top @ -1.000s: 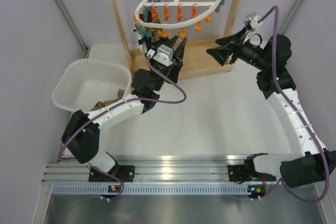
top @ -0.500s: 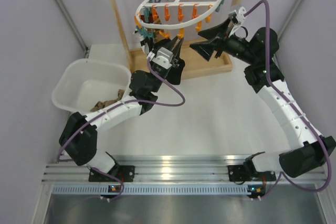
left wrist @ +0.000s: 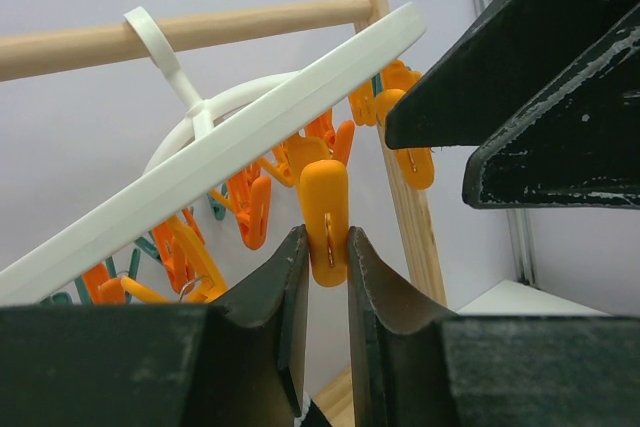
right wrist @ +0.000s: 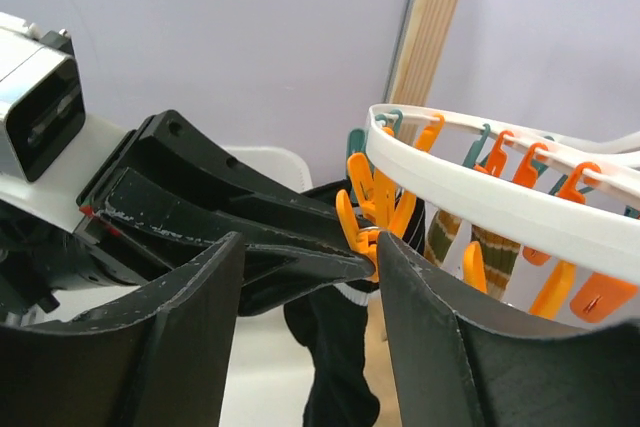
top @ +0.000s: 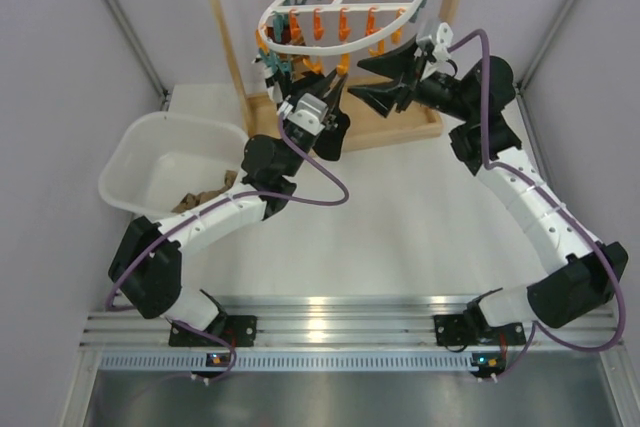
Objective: Clip the socks to the hanger
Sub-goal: Open the clamp at the hanger.
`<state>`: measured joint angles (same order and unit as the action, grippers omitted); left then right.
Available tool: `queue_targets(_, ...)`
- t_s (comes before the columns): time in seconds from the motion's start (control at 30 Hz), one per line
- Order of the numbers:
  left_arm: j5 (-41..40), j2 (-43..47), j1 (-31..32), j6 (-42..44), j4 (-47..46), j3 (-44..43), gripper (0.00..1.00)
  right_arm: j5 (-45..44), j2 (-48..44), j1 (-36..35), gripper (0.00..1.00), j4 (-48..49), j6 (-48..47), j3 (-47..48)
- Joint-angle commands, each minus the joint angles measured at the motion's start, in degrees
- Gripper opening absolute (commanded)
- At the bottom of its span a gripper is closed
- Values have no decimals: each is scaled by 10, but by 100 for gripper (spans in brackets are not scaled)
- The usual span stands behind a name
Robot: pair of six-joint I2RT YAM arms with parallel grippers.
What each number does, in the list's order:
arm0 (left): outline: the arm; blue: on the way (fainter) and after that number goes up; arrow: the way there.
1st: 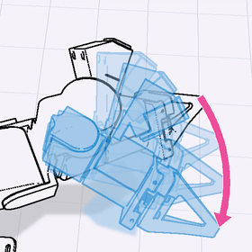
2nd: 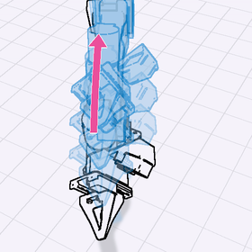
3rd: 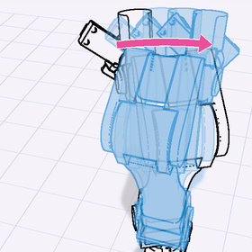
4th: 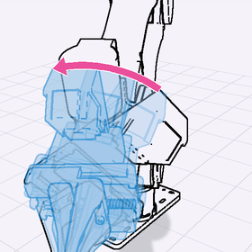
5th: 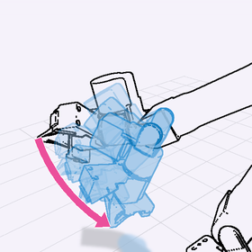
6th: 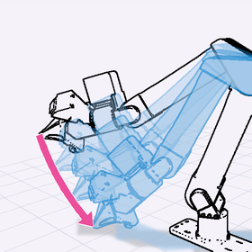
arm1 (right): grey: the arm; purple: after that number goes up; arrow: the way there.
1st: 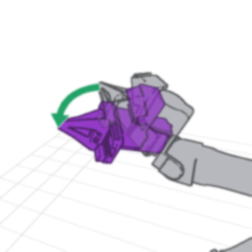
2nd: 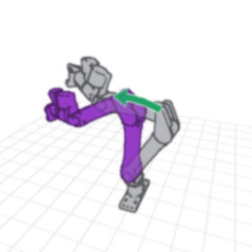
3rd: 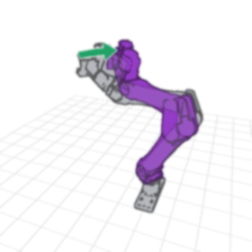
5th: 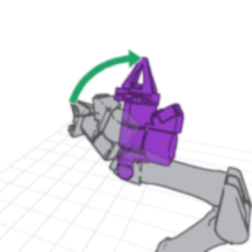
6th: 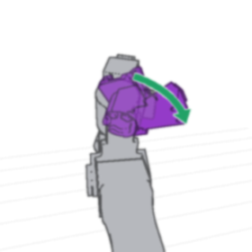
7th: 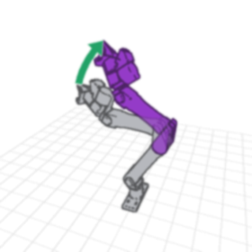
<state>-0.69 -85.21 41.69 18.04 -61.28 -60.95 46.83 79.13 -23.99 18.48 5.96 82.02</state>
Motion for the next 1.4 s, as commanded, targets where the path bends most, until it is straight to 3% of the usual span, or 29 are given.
queue_targets(0.0,33,29,1,5,-18,5,0,2,-18,-18,55,27,-55,2)
queue_targets(0.3,46,34,-6,13,-25,18,0,-145,-6,-62,63,44,-89,-8)
queue_targets(0.67,66,37,-13,11,-33,23,0,-191,21,-74,58,96,-49,-23)
queue_targets(1.37,95,49,-22,11,-32,38,0,-157,66,-75,53,160,54,2)
